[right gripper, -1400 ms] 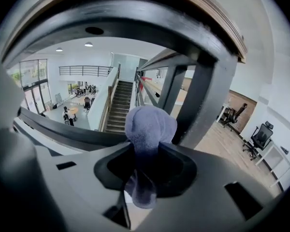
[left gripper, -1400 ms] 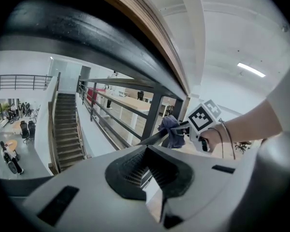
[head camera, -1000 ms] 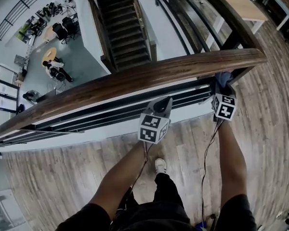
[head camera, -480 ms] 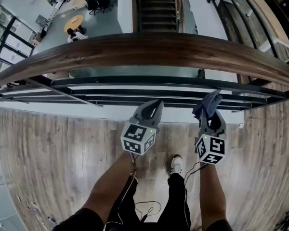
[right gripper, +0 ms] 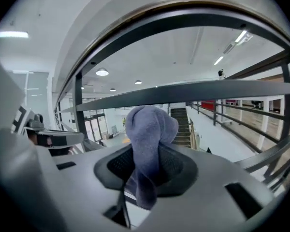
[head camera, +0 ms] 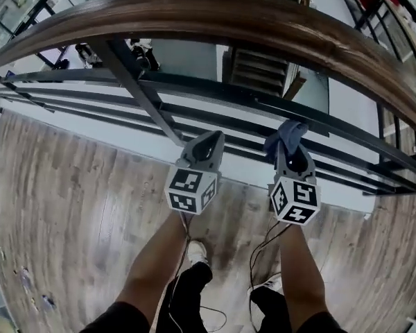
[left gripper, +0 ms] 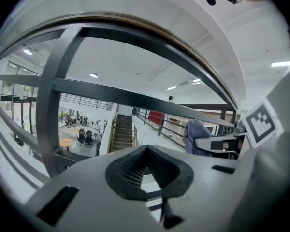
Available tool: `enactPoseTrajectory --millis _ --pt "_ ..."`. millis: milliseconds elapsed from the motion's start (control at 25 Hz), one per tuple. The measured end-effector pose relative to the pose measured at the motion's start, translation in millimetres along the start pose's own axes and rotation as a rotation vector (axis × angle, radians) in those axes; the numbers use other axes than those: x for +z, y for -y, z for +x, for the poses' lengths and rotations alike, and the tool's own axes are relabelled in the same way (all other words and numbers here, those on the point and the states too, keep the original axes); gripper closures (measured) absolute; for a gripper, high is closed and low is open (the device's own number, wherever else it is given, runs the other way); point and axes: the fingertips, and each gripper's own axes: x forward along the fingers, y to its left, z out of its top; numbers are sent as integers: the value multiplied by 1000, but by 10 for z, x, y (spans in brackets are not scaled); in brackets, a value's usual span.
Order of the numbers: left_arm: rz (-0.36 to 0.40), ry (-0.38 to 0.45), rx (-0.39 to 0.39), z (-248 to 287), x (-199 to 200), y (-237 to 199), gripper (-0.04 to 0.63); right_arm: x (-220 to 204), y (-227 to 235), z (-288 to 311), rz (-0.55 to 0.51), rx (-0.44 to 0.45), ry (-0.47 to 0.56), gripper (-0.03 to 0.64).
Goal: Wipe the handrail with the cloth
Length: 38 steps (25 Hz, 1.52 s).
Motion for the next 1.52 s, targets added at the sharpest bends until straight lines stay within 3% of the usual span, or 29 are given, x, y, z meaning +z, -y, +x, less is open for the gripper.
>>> enactPoseTrajectory --millis 160,320,640,840,1200,1520 --pt "2 45 94 -214 -14 -779 597 6 -1018 549 -76 158 41 502" --pt "59 83 184 -406 -16 -1346 597 30 -1941 1000 -124 297 41 502" --pt "65 70 345 -804 -290 -2110 597 -237 -3076 1604 -231 362 -52 502" --pt "104 96 415 -997 -380 -2228 597 -419 -3116 1729 -243 322 -80 502" --pt "97 128 420 -953 -658 -2192 597 -670 -2977 1621 -319 301 -22 502" --pt "133 163 345 -683 -675 -1559 597 -724 -2300 1329 -276 261 1 502"
